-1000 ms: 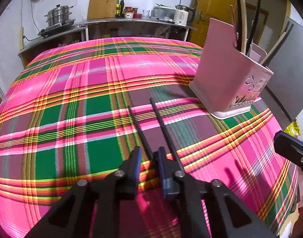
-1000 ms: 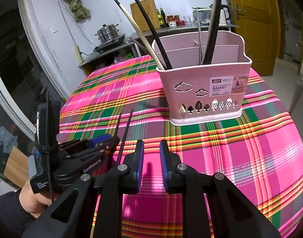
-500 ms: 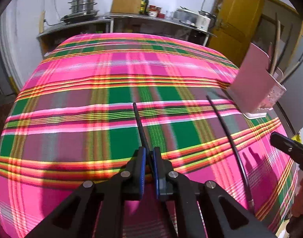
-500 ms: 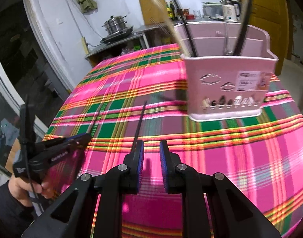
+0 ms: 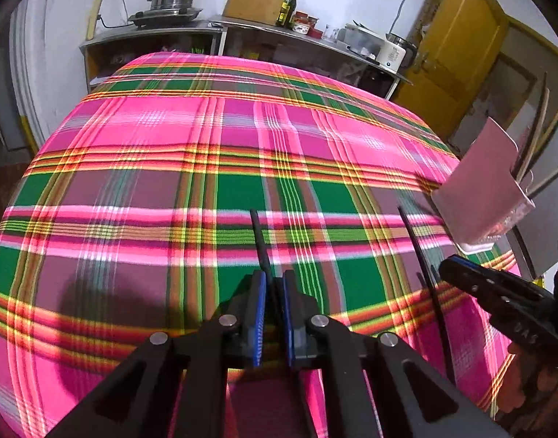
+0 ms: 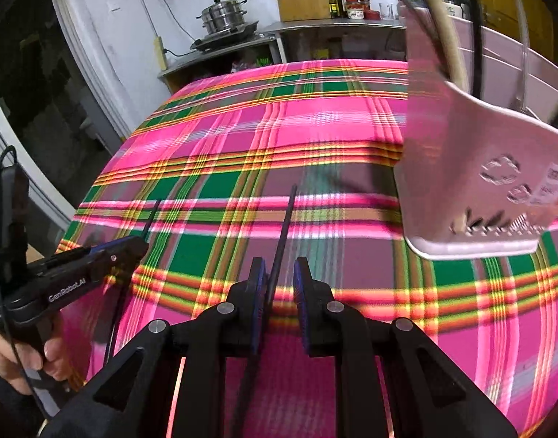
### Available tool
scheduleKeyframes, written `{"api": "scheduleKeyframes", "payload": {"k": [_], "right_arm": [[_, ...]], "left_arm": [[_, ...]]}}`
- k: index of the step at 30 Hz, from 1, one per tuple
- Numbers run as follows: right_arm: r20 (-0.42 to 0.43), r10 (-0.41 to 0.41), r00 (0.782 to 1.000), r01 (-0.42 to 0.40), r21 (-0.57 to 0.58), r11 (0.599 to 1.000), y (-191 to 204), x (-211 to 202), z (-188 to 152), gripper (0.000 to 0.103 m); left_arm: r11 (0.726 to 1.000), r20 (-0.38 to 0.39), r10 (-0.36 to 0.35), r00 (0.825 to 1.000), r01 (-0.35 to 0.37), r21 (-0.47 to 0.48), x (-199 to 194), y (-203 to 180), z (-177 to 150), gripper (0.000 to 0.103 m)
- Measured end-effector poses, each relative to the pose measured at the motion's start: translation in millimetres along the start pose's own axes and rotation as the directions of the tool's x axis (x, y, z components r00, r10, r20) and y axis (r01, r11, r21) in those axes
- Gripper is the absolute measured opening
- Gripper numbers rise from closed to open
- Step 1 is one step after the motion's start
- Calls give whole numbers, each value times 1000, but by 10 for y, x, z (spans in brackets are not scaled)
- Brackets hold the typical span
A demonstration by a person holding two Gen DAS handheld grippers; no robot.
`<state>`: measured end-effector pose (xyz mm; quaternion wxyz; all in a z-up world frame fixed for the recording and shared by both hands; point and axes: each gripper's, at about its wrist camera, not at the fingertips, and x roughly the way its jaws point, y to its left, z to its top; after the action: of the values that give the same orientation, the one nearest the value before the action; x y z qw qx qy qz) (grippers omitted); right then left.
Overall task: Organize utensils
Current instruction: 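Close the left tool on a black chopstick while the right tool grasps another, then lift the black chopsticks with both tools and carry them over the basket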
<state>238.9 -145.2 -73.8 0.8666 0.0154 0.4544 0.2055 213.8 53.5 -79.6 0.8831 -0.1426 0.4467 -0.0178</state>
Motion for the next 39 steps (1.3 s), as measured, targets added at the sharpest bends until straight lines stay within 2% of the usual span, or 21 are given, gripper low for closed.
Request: {"api": "scheduleKeyframes", "payload": {"k": [5,17,21,23,29,39], "right_arm": [[-26,-19,999,19,-9,1000,11,196,120,17],[-54,-91,994,87,-64,994,127,422,289,16],[-60,-106,993,100,-84,991,168,445,315,7],[-71,-92,993,88,-68,994,164,455,346,7],[-55,-34,998,32,-40,999,177,280,315,6],[52,15,999,-13,-46,999,265,-290,390,5]], "left_arm": [[1000,9,12,1000,-12,1,51,-12,48,8],[994,8,78,997,-79,79,133,-146,128,8],[993,2,84,996,-84,85,148,-155,157,7],[994,-6,74,997,-74,77,144,-138,170,6],[999,-11,30,999,-29,42,45,-93,154,5],[997,76,-32,997,27,70,-509,-229,261,4]]}}
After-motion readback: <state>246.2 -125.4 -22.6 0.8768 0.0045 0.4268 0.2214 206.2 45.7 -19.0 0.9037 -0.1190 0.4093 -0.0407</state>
